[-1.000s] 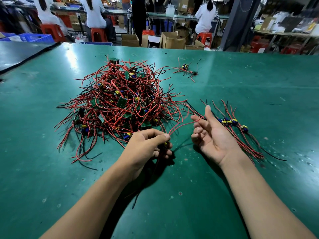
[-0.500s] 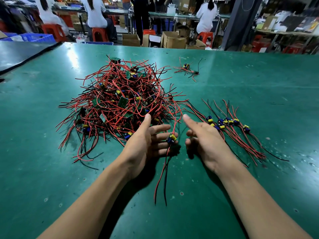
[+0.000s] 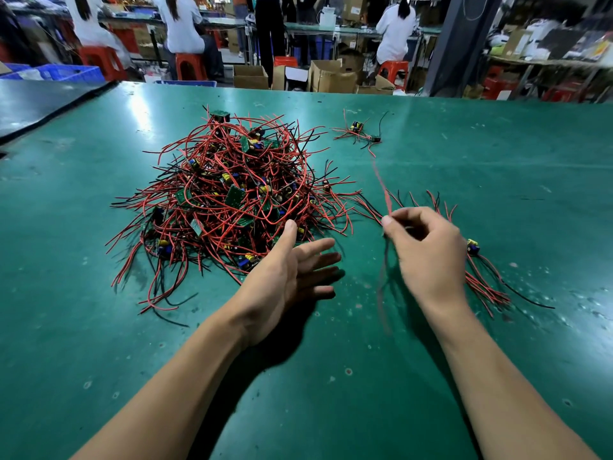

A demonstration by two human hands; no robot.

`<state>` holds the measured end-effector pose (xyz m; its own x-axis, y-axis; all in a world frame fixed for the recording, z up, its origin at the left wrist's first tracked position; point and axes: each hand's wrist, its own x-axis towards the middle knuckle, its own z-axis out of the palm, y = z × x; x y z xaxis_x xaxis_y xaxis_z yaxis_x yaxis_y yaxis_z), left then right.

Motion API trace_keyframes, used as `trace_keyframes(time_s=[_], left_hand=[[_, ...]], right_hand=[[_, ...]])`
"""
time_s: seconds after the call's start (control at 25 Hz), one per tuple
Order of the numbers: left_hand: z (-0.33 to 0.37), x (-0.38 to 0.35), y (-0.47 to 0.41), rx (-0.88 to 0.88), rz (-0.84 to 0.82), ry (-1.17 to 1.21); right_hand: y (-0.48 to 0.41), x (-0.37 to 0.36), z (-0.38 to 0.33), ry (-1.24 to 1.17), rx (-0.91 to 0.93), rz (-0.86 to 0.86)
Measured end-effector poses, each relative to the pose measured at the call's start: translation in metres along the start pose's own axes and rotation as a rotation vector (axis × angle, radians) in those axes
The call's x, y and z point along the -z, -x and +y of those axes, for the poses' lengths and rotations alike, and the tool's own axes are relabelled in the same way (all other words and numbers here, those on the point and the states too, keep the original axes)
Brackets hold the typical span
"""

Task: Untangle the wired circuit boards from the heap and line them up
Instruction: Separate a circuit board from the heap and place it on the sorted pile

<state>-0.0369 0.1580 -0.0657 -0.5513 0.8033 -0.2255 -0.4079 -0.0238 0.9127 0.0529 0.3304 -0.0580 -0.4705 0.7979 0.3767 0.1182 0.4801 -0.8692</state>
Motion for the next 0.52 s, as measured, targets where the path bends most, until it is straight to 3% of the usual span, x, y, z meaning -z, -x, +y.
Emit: trace_keyframes(time_s=[0.08,0.2,0.32,0.44,0.52], left_hand=[[0.0,0.0,0.0,0.005,0.006,0.0],[0.0,0.001,-0.001,0.002,0.004,-0.019],[-0.003,0.0,-0.002,-0.005,0.056,-0.001],[-0.004,-0.002,-0.001,-0.06,0.176,0.061],[-0.003,-0.002,0.002,-0.138,0.241,0.088]], right_hand=[[-0.01,0.011,0.008,0.151,0.083,0.076],[-0.013,0.013,0.017,0.385,0.18,0.03],[0.0,-0.004,0.015,0.342,0.295,-0.118],[0.009,-0.02,0.02,0.397,0.263,-0.333],[0.006,-0.021,0.024,0.43,0.242,-0.356]])
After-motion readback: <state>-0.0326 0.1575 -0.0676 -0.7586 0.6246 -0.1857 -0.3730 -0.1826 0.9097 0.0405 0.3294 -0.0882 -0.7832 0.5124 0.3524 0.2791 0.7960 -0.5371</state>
